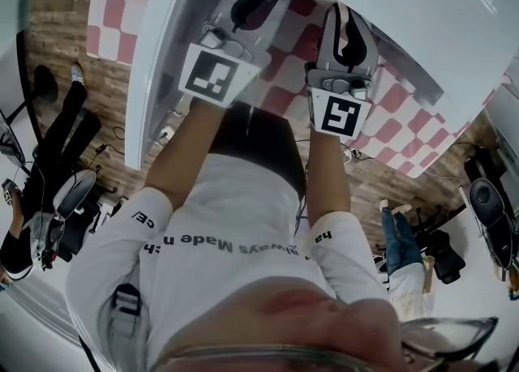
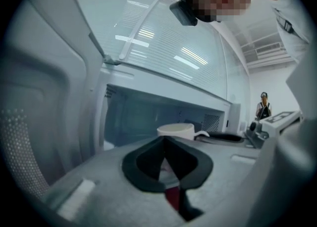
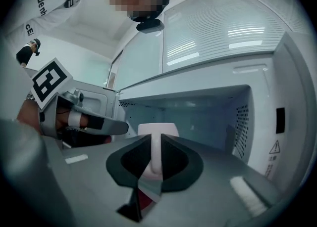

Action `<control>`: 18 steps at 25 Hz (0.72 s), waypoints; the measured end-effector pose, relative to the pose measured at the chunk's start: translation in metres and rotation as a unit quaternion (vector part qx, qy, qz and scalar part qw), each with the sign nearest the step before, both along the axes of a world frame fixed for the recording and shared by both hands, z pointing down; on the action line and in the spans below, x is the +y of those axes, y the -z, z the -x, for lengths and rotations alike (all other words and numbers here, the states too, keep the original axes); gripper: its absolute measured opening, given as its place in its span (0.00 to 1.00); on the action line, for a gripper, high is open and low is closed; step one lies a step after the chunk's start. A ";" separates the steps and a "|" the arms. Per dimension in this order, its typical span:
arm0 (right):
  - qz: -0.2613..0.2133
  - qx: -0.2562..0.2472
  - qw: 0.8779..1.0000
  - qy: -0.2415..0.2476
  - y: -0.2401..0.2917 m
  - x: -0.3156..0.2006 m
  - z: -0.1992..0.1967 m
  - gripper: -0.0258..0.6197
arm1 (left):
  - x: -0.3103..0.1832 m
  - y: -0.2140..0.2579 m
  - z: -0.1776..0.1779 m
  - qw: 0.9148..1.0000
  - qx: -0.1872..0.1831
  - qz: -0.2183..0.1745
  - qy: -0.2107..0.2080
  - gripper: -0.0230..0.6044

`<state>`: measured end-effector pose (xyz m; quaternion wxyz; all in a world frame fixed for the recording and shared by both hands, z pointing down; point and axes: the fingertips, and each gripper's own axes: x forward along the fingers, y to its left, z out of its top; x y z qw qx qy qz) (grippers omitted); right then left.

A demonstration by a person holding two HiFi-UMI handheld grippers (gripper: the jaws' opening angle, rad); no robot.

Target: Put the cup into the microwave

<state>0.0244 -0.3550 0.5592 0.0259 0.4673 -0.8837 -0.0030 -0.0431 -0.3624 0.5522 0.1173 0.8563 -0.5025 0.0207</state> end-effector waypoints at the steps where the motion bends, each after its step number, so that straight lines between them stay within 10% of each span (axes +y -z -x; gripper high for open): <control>1: 0.000 -0.002 1.000 -0.003 -0.001 -0.003 0.000 0.10 | -0.001 -0.001 -0.001 1.000 0.000 0.000 0.001 0.04; 18: -0.003 0.010 1.000 -0.004 -0.017 -0.032 0.005 0.10 | -0.009 -0.009 0.000 1.000 -0.005 0.003 0.008 0.04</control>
